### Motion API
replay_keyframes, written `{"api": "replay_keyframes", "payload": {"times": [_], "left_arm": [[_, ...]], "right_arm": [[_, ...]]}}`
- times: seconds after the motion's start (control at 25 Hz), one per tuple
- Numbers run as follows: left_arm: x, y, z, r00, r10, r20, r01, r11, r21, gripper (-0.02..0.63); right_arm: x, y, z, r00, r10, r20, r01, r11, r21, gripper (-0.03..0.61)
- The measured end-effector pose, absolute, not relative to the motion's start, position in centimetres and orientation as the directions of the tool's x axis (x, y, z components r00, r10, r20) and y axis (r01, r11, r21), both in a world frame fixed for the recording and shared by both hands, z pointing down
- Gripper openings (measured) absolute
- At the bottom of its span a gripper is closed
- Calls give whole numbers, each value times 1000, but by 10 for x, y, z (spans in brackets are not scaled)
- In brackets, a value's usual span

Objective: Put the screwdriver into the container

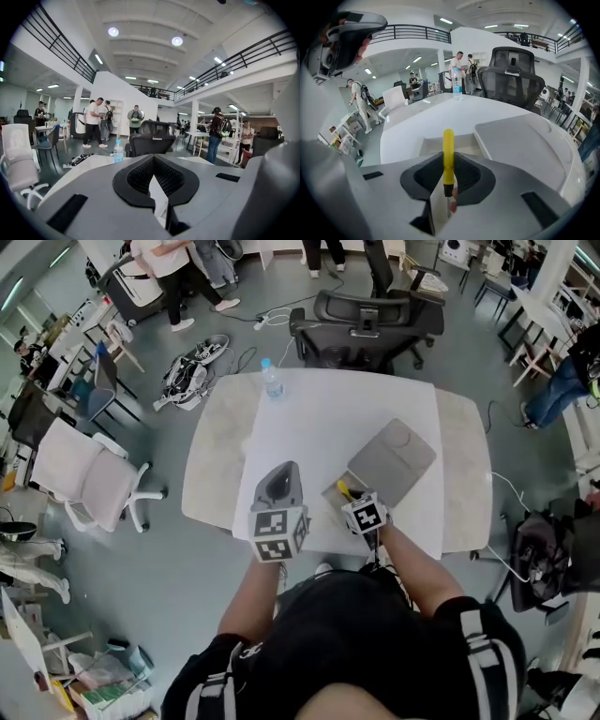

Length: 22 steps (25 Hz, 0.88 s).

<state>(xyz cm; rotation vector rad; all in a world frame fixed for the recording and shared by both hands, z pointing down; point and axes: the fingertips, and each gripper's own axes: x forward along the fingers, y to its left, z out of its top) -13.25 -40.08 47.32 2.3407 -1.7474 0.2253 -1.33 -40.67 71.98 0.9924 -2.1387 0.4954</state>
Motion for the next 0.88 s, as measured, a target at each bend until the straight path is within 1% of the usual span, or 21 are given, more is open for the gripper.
{"api": "replay_keyframes", "payload": {"times": [0.2, 0.4, 0.68, 0.8, 0.88], "left_arm": [[-142, -397, 474, 258, -934, 247, -966, -247, 76, 3], [-144, -395, 472, 242, -939, 244, -970, -231, 75, 3], [-150, -389, 472, 217, -944, 250, -976, -206, 72, 3], [-155, -388, 472, 206, -948, 243, -978, -195, 68, 3], [-156, -387, 472, 200, -949, 244, -980, -190, 65, 3]], "right_arm": [[-20, -398, 747, -450, -416, 790, -769, 630, -107, 67], [-24, -394, 760, -439, -364, 821, -765, 631, -129, 67], [-12, -398, 768, -355, -348, 868, -780, 622, -70, 67], [-24, -394, 772, -377, -310, 873, -767, 632, -107, 67], [-14, -398, 775, -306, -324, 895, -772, 635, -34, 67]]}}
